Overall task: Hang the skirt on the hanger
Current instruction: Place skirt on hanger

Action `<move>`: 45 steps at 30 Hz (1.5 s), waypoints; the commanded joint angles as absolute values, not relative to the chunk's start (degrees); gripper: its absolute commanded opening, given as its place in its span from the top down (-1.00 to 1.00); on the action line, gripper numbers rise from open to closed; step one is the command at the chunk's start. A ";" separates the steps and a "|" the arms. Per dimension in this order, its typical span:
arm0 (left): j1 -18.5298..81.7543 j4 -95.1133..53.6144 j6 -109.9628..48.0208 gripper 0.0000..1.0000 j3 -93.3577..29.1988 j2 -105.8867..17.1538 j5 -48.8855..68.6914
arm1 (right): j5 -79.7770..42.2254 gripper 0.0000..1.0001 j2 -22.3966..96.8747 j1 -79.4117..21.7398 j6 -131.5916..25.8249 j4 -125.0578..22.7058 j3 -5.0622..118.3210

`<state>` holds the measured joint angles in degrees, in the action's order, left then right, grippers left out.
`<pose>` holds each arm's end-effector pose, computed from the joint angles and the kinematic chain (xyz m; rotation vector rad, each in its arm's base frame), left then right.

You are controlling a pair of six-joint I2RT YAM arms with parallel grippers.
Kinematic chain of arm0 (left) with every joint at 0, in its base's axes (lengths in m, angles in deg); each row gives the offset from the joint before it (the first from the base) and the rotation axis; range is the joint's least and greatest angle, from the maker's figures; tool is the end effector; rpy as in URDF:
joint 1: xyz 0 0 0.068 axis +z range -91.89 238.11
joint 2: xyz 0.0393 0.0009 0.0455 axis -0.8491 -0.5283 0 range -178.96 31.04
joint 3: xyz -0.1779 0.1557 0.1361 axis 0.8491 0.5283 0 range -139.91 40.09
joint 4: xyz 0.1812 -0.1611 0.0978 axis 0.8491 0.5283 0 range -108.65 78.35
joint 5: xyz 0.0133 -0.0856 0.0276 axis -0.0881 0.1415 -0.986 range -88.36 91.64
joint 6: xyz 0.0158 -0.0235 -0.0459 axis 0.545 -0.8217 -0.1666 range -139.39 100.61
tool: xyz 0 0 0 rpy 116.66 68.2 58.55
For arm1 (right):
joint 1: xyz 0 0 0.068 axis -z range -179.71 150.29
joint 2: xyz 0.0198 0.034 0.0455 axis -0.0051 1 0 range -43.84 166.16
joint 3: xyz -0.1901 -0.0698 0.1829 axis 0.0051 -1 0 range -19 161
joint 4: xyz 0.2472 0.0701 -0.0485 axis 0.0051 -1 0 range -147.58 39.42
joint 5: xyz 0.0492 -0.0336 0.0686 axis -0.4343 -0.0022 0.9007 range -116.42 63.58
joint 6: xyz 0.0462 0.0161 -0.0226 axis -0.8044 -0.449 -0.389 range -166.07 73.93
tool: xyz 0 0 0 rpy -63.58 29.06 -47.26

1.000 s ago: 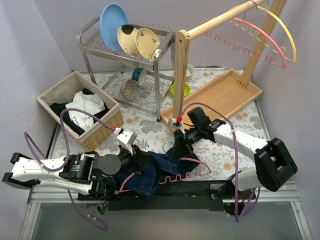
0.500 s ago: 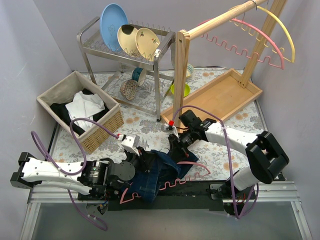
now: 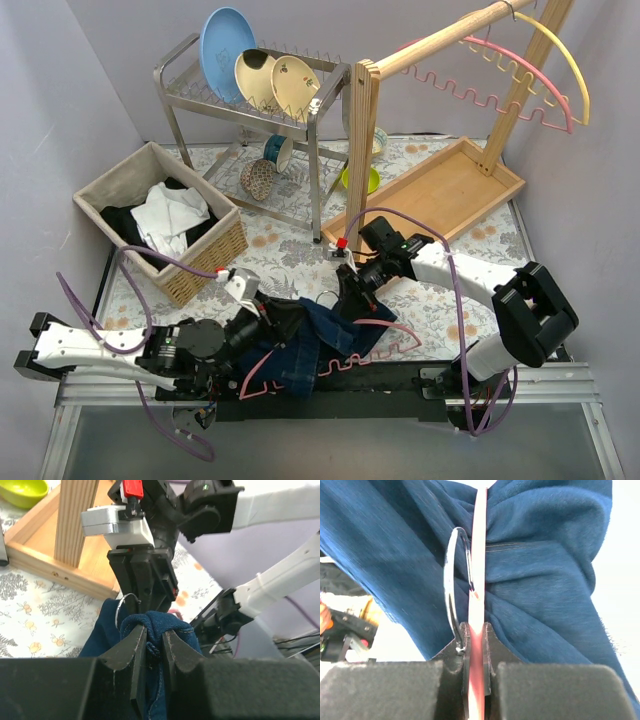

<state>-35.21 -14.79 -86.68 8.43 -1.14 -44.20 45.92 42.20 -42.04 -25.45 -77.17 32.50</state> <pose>0.0172 -0.1418 0.3043 -0.2690 1.8272 -1.4479 0.1830 0.2127 0.2132 -1.5869 1.7540 1.7818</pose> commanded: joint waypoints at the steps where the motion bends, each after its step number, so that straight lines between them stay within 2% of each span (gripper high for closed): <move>1: -34.88 -18.67 -86.17 1.00 2.74 6.06 -49.65 | 37.93 0.97 41.06 -42.60 -33.50 -69.21 31.53; 2: -34.79 -13.60 -92.10 1.00 1.00 6.51 -52.21 | 36.88 0.97 41.23 -42.51 -33.50 -69.13 31.36; 4: -34.79 7.81 -105.80 1.00 -1.82 6.17 -58.01 | 36.78 0.97 41.24 -42.25 -33.68 -69.13 31.27; 5: -34.79 17.12 -123.19 1.00 -5.14 5.82 -61.60 | 35.99 0.97 41.06 -42.25 -33.76 -69.04 31.27; 6: -34.79 34.44 -131.02 1.00 -6.39 5.29 -62.07 | 35.90 0.97 40.97 -41.99 -33.68 -69.04 31.18; 9: -34.79 50.83 -145.13 1.00 -8.86 3.80 -61.55 | 35.55 0.97 40.80 -41.90 -33.41 -69.21 31.18; 10: -34.79 51.48 -145.34 1.00 -9.04 3.45 -61.46 | 35.37 0.97 40.88 -41.81 -33.24 -69.39 31.18; 16: -34.79 49.03 -136.49 0.99 -12.20 0.37 -59.54 | 32.21 0.97 41.15 -41.81 -32.62 -69.83 31.27; 17: -34.79 45.20 -131.76 0.68 -12.64 0.19 -57.96 | 31.34 0.97 41.15 -41.81 -32.62 -69.74 31.18; 19: -34.79 42.54 -122.87 0.31 -13.61 -0.95 -52.79 | 30.98 0.97 41.24 -41.81 -32.62 -69.65 31.18; 20: -34.79 38.96 -119.62 -0.01 -13.61 -1.56 -50.76 | 30.89 0.97 41.41 -41.90 -32.62 -69.65 31.27; 21: -34.79 38.57 -118.28 -0.21 -14.13 -3.48 -47.17 | 30.89 0.97 41.67 -41.90 -32.62 -69.65 31.27; 24: -34.79 36.72 -111.77 -0.51 -17.63 -10.32 -40.84 | 30.45 0.97 41.94 -41.81 -32.62 -69.83 31.36; 26: -34.79 32.88 -104.32 -0.54 -19.93 -13.42 -36.62 | 30.36 0.97 42.03 -41.90 -32.62 -69.83 31.27; 28: -34.79 23.96 -96.26 -0.54 -20.64 -17.81 -27.57 | 30.10 0.97 42.03 -41.90 -32.71 -69.74 31.36; 31: -34.96 18.63 -92.52 -0.55 -22.65 -27.35 -17.04 | 30.01 0.97 42.11 -41.81 -32.80 -69.74 31.36; 33: -36.71 17.49 -91.38 -0.56 -23.54 -32.22 -14.89 | 29.83 0.97 42.12 -41.81 -33.06 -69.65 31.36; 37: -41.46 11.51 -89.62 -0.62 -23.10 -43.29 -20.40 | 29.48 0.97 42.47 -41.81 -33.41 -69.65 31.36; 40: -43.14 10.54 -87.07 -0.67 -25.47 -51.47 -31.55 | 29.39 0.97 42.38 -41.81 -33.67 -69.39 31.27; 41: -43.14 9.92 -87.07 -0.77 -26.00 -54.80 -38.11 | 29.39 0.97 42.47 -41.72 -33.76 -69.48 31.27; 43: -43.14 4.68 -85.14 -0.84 -25.83 -57.63 -43.25 | 29.31 0.97 42.47 -41.72 -33.76 -69.48 31.27; 44: -43.14 3.95 -85.66 -0.96 -26.35 -59.03 -45.36 | 29.31 0.97 42.29 -41.72 -33.85 -69.39 31.09; 45: -42.88 4.12 -91.93 -0.96 -27.57 -61.83 -51.82 | 29.31 0.97 42.03 -41.72 -33.85 -69.30 31.01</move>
<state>-43.40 10.04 -88.38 -23.52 -58.30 -32.55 31.65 41.78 -41.93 -33.38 -69.04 31.65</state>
